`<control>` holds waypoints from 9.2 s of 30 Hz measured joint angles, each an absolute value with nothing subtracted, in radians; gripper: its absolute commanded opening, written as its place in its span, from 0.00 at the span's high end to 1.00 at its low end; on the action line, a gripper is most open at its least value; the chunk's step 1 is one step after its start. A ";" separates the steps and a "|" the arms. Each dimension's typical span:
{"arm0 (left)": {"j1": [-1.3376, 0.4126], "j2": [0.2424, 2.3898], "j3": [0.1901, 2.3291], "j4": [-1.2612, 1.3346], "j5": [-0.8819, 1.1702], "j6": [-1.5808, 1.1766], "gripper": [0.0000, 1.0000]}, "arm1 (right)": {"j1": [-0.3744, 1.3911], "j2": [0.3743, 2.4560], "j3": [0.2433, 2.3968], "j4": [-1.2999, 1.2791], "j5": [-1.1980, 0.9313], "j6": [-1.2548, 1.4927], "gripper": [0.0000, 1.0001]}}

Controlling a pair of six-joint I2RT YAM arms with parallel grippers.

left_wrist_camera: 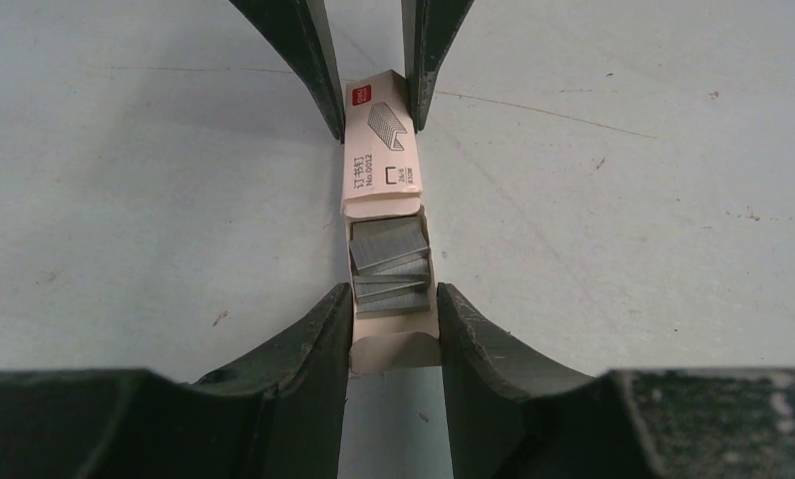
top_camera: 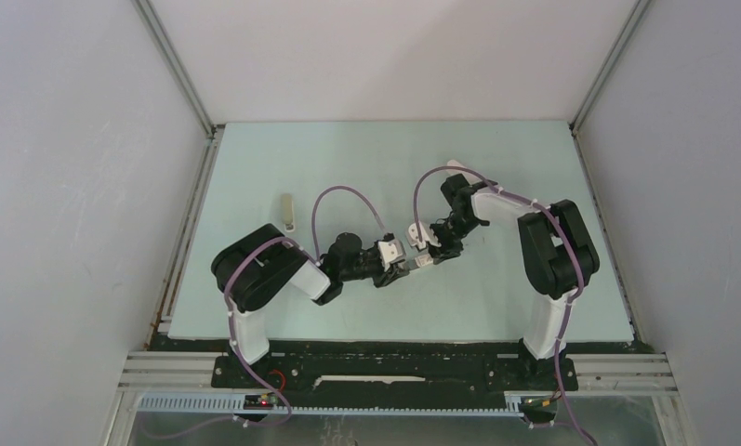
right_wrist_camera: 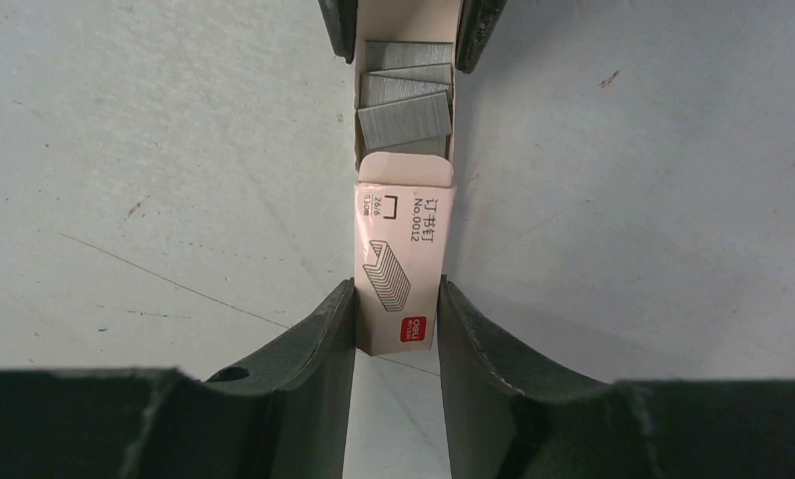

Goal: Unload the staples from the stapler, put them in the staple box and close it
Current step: Close the staple box at the center of the board.

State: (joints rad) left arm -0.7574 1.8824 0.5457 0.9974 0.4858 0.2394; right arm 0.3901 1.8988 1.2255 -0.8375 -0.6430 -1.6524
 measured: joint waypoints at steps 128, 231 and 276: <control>-0.693 0.957 0.571 0.122 -0.160 -0.408 0.00 | 0.129 1.369 1.025 -0.629 -0.902 -0.595 0.34; -0.626 1.464 0.476 0.356 0.155 -0.823 0.32 | 0.231 1.712 1.036 -0.371 -0.508 -0.271 0.70; -0.698 1.750 0.741 0.251 0.371 -0.794 0.76 | 0.308 1.774 1.036 -0.489 -0.472 -0.298 0.75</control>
State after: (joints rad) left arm -0.6983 1.7500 0.7410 0.2508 0.3714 -0.7937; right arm 0.3077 1.7741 1.0363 -0.4892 -0.4717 -0.2981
